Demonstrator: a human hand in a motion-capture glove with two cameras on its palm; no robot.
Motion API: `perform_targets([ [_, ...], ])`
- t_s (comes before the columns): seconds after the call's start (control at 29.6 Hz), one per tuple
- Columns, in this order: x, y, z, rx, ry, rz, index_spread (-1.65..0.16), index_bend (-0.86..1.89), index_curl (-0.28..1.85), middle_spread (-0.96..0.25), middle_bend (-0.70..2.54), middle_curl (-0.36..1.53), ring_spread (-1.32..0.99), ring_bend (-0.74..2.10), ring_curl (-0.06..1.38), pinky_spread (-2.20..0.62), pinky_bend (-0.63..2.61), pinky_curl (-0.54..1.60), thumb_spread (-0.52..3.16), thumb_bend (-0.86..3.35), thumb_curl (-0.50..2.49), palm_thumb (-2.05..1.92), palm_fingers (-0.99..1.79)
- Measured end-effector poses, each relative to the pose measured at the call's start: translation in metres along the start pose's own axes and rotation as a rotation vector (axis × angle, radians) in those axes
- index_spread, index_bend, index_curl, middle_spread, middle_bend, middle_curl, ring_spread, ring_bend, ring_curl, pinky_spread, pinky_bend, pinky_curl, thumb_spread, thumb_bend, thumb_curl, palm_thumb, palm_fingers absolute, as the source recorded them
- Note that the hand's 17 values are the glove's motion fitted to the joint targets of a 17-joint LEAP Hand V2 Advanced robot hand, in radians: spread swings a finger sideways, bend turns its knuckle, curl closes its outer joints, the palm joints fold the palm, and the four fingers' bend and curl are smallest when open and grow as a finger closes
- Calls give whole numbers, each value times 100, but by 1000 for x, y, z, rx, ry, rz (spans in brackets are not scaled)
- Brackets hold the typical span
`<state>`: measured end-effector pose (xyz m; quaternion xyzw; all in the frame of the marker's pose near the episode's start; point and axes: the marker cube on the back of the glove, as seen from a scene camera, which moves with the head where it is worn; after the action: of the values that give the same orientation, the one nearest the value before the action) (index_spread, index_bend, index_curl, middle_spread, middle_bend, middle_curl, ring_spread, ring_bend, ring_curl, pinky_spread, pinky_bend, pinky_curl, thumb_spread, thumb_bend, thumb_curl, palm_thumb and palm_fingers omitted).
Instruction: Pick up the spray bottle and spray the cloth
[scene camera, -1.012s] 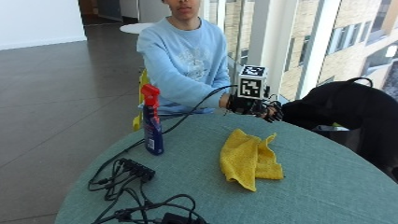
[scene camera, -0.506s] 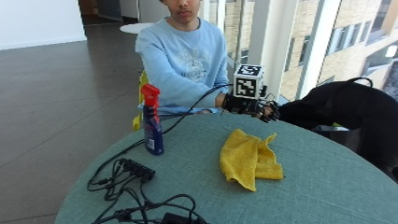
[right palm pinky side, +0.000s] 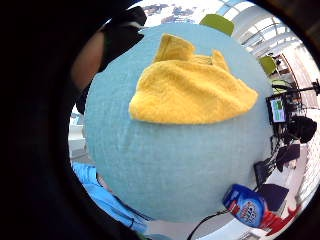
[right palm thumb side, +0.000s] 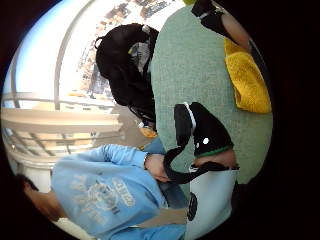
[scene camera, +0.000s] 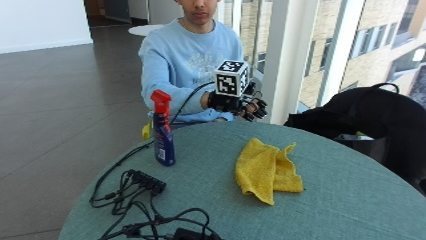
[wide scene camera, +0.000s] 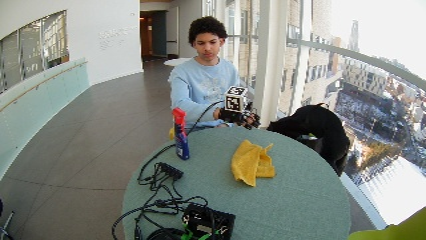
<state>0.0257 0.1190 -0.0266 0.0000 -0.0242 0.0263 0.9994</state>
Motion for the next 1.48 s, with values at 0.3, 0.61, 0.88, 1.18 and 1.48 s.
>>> perform_targets([
  [0.3,11,106,-16,161,-84,69,-40,17,33,-7,26,34,2,21,21,22,19,28,118,12,32,63,52],
  [0.61,27,194,-35,455,-328,194,-39,13,31,-8,22,35,1,30,26,17,26,32,116,9,35,68,63],
  [0.88,73,253,-44,691,-486,377,-39,12,29,-8,23,36,1,28,28,18,27,34,115,2,35,67,61],
  [1.18,146,274,-41,852,-670,500,-39,11,26,-7,22,37,1,30,30,17,31,35,114,-2,35,68,61],
  [1.48,203,242,-26,823,-773,518,-38,12,25,-7,23,38,2,32,31,20,29,35,112,-2,37,70,60],
])
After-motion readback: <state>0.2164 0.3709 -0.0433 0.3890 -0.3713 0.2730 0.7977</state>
